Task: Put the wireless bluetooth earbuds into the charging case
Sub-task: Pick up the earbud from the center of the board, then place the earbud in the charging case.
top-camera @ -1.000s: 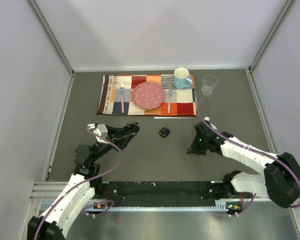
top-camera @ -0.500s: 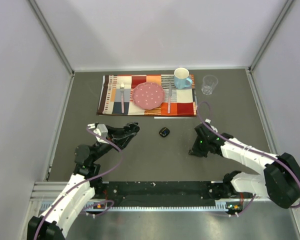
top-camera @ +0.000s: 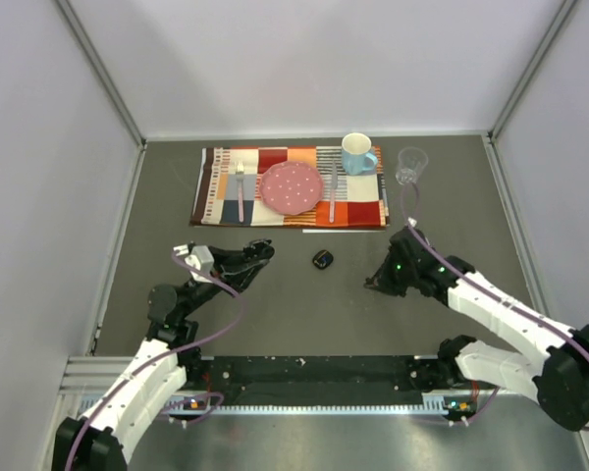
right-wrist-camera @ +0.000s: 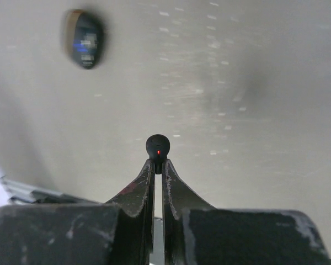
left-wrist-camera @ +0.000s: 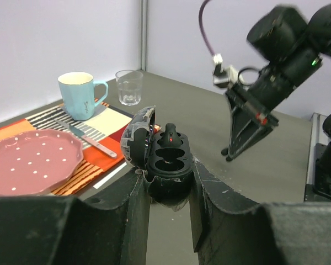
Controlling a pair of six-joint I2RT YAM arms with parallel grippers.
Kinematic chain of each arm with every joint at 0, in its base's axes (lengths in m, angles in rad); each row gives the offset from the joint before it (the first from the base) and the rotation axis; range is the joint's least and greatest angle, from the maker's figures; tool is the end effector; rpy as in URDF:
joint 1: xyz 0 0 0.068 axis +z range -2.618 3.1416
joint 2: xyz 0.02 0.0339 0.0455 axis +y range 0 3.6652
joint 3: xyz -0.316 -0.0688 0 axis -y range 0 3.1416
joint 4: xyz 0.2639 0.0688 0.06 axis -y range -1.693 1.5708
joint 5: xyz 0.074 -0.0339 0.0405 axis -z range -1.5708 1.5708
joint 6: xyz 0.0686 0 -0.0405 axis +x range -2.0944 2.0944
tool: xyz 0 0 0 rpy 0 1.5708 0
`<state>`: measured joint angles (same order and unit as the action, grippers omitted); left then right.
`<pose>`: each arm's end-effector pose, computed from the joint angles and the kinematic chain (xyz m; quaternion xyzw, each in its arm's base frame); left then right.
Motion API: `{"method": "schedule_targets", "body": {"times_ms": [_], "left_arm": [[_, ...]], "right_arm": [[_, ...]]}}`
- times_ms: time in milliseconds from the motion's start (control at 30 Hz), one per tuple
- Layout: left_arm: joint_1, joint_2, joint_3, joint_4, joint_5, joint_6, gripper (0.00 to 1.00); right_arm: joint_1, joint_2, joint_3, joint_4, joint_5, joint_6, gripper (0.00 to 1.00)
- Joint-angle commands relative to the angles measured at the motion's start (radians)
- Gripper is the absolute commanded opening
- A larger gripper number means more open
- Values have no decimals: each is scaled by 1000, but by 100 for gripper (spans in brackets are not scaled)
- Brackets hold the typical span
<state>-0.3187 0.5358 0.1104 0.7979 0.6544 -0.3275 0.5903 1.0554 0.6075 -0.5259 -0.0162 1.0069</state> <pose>0.1133 -0.0813 0.2673 0.2631 0.5352 -0.4202 0.6840 0.1724 0.1168 0.2103 0.1953 0.9356 0.2161 0.1996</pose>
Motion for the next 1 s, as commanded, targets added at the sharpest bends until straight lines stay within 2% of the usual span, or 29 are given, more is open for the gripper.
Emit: {"method": "schedule_targets", "body": {"times_ms": [0, 333, 567, 967], "left_arm": [[3, 32, 3, 118, 5, 80, 0], [0, 81, 41, 184, 30, 176, 0], [-19, 67, 75, 158, 4, 260, 0], [-74, 66, 110, 152, -65, 361, 0]], "right_arm": [[-11, -69, 135, -11, -74, 12, 0], [-7, -113, 322, -39, -235, 44, 0], [55, -124, 428, -45, -222, 76, 0], [270, -77, 558, -34, -103, 154, 0]]}}
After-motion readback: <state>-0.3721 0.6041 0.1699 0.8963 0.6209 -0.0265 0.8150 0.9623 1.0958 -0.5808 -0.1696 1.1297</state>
